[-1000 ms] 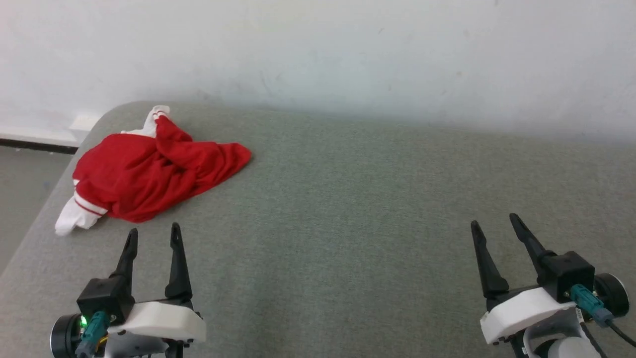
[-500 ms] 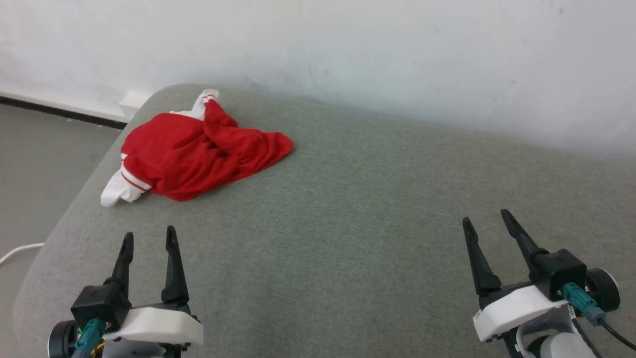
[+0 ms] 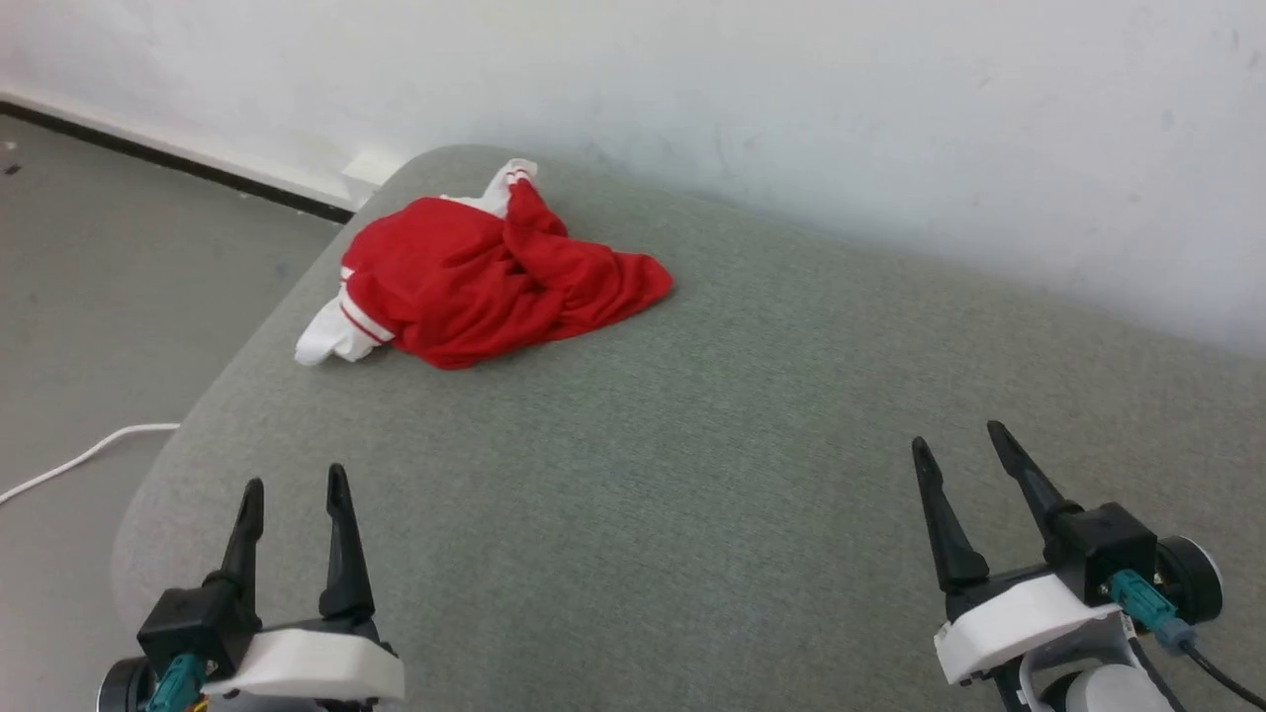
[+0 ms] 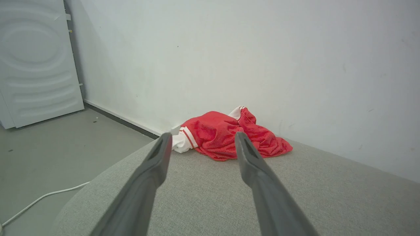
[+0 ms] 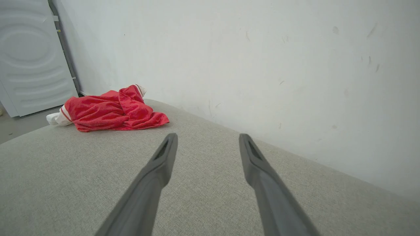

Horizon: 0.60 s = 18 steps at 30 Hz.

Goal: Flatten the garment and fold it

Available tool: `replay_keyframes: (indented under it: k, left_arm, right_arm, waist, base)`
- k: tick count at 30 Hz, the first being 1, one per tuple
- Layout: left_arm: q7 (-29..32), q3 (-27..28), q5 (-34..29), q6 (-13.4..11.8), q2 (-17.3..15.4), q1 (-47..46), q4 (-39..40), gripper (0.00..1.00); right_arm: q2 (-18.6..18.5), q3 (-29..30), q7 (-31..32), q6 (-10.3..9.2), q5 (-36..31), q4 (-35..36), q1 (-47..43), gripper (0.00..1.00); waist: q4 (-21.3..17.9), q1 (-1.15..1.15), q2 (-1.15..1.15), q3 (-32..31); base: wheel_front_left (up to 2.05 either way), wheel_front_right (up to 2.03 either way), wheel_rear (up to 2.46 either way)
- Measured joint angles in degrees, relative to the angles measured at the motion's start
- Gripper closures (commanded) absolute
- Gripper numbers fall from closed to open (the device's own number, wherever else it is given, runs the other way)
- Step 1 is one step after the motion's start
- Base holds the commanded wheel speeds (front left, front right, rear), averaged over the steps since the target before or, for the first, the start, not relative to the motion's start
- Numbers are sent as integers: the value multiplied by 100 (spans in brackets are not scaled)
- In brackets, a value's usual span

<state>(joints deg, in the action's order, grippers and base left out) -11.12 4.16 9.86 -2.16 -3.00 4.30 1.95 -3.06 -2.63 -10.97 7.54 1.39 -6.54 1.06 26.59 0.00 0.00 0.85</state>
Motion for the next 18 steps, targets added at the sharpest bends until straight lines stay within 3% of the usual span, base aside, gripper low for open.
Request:
replay_keyframes:
  k: [18]
  left_arm:
    - [-204,23,108,0,0,152,-97,0]
  right_arm:
    - [1,-104,-224,0,20,-111,1,0]
  waist:
    - [637,0,0,-130]
  base:
    - [0,0,0]
